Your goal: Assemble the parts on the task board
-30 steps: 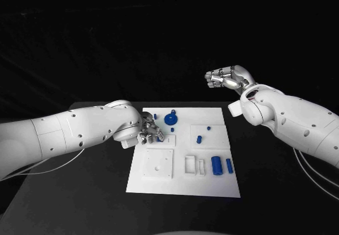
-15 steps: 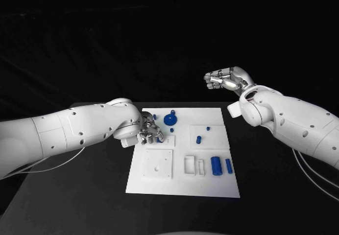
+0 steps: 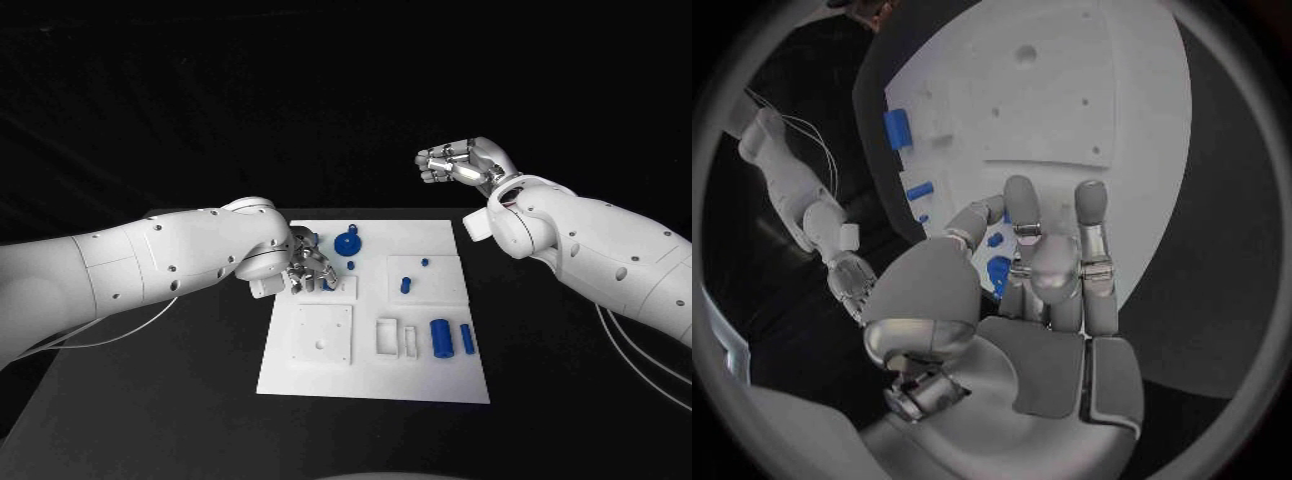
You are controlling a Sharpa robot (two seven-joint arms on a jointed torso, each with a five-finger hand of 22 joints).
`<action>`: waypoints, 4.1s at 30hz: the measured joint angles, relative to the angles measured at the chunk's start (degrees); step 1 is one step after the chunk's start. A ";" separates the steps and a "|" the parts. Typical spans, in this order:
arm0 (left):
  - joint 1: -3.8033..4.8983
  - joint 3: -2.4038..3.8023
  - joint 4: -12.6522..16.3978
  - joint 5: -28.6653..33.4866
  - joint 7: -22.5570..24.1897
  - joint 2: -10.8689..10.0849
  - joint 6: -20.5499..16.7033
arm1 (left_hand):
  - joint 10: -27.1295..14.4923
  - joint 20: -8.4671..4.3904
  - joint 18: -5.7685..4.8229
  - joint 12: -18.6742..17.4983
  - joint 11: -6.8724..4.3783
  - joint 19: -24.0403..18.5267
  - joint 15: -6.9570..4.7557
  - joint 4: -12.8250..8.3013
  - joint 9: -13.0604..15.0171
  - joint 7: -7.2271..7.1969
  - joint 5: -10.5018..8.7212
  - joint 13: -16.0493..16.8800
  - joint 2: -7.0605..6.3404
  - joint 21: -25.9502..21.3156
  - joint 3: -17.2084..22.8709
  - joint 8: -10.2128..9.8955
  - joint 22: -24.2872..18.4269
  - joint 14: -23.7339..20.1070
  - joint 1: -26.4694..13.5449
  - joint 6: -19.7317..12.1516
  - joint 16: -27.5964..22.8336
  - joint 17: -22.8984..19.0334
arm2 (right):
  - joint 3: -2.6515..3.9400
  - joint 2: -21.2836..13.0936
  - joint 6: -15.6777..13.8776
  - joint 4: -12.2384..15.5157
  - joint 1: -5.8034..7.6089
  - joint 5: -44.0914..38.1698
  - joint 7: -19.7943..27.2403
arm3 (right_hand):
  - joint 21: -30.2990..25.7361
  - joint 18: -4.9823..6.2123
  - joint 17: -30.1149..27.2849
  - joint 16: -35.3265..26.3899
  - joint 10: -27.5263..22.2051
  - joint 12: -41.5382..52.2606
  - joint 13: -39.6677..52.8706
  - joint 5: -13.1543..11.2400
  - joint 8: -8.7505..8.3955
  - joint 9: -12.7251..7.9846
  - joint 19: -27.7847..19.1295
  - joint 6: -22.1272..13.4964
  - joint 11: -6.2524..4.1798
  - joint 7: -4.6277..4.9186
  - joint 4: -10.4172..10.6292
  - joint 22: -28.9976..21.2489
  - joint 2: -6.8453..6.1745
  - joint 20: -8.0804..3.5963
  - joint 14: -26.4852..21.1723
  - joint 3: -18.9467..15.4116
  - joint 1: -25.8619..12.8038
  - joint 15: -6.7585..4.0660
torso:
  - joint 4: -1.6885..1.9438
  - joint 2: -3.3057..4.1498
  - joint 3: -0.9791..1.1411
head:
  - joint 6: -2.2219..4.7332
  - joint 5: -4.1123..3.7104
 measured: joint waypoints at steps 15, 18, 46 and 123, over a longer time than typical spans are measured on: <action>0.18 0.05 -1.73 -0.19 -0.24 0.70 2.23 | 0.00 0.01 0.00 0.00 0.00 -0.01 0.00 -0.01 0.00 0.00 -0.05 -0.05 0.00 0.00 0.00 -0.22 -0.01 0.00 0.00 0.00 0.00 0.00 | -0.01 0.04 0.14 -0.18 -0.34 0.00 -0.03 | 0.00 0.00 0.00 0.00 0.00 0.00 0.00 0.00 0.00 0.00 0.00 0.01 0.00 -0.01 0.00 0.00 0.00 0.00 0.00 0.00 0.00 0.00 | 0.01 0.03 0.00 | -0.32 0.19; 0.20 0.05 -1.95 -0.27 -0.26 0.86 2.49 | 0.00 0.01 0.00 0.00 0.00 -0.01 0.00 -0.01 0.00 0.00 -0.07 -0.11 0.00 0.00 -0.01 -0.05 -0.01 0.00 0.00 0.00 0.00 -0.01 | -0.01 0.10 0.16 -0.21 -0.40 0.00 -0.03 | 0.00 0.00 0.00 0.00 0.00 0.00 0.00 0.00 0.00 0.00 -0.20 0.01 0.00 -0.01 0.00 0.00 0.18 -0.20 0.00 0.00 -0.18 0.00 | 0.04 0.03 0.00 | -0.34 0.20; 0.22 0.06 -4.51 -0.48 -0.16 2.35 4.25 | 0.00 0.10 0.00 0.00 0.00 -0.10 0.00 -0.16 0.00 0.00 -0.03 -0.22 0.00 0.00 -0.16 -0.22 -0.03 0.00 0.00 0.00 -0.01 -0.01 | -0.01 0.23 0.27 -0.23 -0.65 -0.02 -0.03 | 0.00 0.01 0.00 0.00 0.00 0.00 0.00 0.00 0.00 0.00 -0.20 0.02 0.00 -0.02 0.00 0.00 0.23 -0.21 0.01 0.00 -0.23 0.00 | -0.01 -0.01 0.04 | -0.48 0.20; 0.23 0.20 -9.09 1.74 -0.49 4.86 9.58 | 0.00 0.11 -0.01 0.35 0.00 -0.12 0.09 0.03 0.09 0.00 -1.39 -0.37 0.69 0.03 0.03 0.02 -0.03 -0.09 -0.69 0.00 0.23 0.87 | -0.02 0.43 0.50 -0.18 -1.20 0.08 -0.06 | 0.00 0.01 0.01 0.00 0.01 0.00 0.00 0.00 0.00 0.01 -0.40 -0.14 0.01 -0.26 -0.72 -0.04 0.23 -0.01 0.01 0.39 -0.23 -0.01 | 0.04 -0.01 0.02 | -1.49 -0.13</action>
